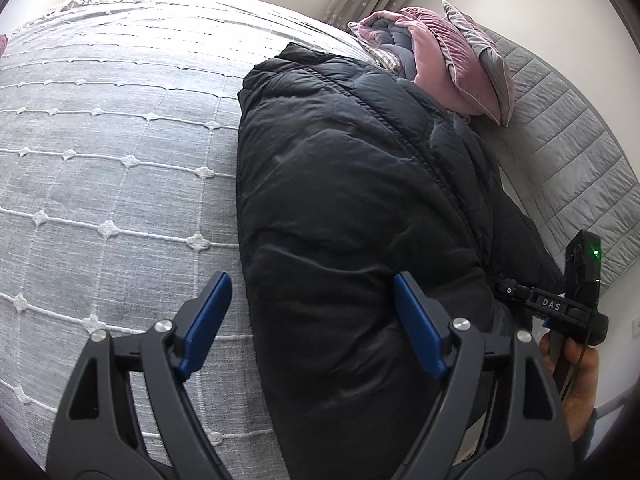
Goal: Fold large clothes
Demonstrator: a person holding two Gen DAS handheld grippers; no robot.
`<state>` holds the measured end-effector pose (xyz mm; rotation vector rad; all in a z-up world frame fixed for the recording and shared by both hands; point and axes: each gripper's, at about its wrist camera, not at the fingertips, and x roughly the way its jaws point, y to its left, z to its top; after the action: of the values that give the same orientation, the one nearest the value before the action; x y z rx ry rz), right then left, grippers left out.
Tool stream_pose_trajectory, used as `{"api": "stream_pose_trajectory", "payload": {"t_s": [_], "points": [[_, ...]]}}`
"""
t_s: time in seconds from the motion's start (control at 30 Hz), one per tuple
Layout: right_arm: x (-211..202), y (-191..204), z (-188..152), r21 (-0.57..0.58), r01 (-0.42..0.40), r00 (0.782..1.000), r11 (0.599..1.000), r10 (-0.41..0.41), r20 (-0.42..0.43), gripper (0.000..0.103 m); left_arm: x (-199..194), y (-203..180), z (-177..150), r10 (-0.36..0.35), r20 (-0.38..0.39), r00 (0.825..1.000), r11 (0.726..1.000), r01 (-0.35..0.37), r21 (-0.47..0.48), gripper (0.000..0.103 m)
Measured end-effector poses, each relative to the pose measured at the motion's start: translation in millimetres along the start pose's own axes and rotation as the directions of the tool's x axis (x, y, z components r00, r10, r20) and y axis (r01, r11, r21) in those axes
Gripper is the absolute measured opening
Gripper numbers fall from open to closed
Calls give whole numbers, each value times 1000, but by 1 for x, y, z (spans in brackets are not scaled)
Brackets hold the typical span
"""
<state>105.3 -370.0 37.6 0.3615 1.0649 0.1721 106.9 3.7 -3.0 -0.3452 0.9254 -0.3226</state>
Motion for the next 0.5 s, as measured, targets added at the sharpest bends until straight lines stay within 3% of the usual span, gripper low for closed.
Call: {"api": "stream_pose_trajectory", "payload": {"t_s": [0.13, 0.23, 0.3, 0.4, 0.5], "points": [[-18, 15, 1, -44, 89, 995, 995, -87, 51, 32, 1, -8, -2, 54, 18, 998, 998, -55, 33, 83], [-43, 36, -2, -100, 224, 963, 969, -204, 177, 38, 3, -15, -2, 66, 22, 998, 996, -67, 55, 82], [-56, 54, -6, -146, 226, 952, 963, -187, 243, 38, 4, -18, -1, 52, 17, 999, 997, -53, 55, 82], [-62, 77, -16, -231, 175, 960, 957, -113, 257, 38, 7, -21, -1, 44, 16, 999, 997, -45, 57, 82], [-56, 102, -30, -336, 184, 966, 924, -106, 237, 38, 9, -22, 0, 38, 16, 999, 998, -39, 54, 82]]}}
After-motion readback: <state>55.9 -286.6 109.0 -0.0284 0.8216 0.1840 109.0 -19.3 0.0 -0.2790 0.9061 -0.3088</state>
